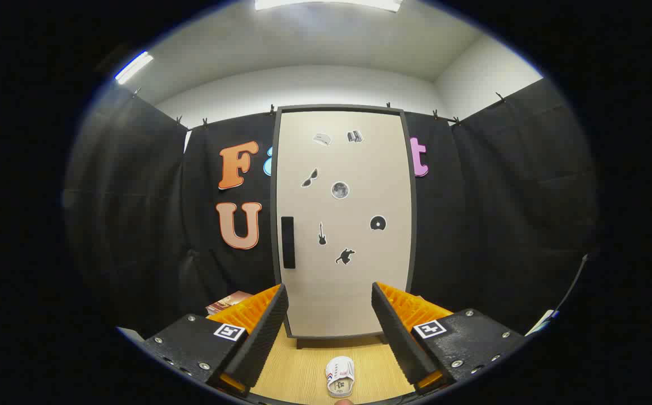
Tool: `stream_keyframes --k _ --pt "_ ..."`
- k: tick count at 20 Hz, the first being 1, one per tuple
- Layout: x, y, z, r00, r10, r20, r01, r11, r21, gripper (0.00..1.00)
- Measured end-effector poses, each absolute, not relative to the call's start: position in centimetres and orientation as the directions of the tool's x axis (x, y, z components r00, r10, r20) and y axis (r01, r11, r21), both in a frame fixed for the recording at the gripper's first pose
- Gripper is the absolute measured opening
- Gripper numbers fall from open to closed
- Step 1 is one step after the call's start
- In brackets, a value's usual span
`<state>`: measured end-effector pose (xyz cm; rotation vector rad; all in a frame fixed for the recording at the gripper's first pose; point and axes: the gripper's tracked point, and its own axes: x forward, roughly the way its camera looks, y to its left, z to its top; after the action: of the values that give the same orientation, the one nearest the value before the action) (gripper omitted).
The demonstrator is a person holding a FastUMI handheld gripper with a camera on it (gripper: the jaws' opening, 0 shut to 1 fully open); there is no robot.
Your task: Open the shoe cabinet door, grab the shoes and put them into the shoe cabinet, then close the shoe cabinet door.
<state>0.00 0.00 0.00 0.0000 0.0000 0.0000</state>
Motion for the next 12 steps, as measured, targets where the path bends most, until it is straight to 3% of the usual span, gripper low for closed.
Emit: stream_keyframes --k 12 --pt "0.27 0.08 0.11 1.000 0.007 0.002 -0.007 1.000 0.014 0.93"
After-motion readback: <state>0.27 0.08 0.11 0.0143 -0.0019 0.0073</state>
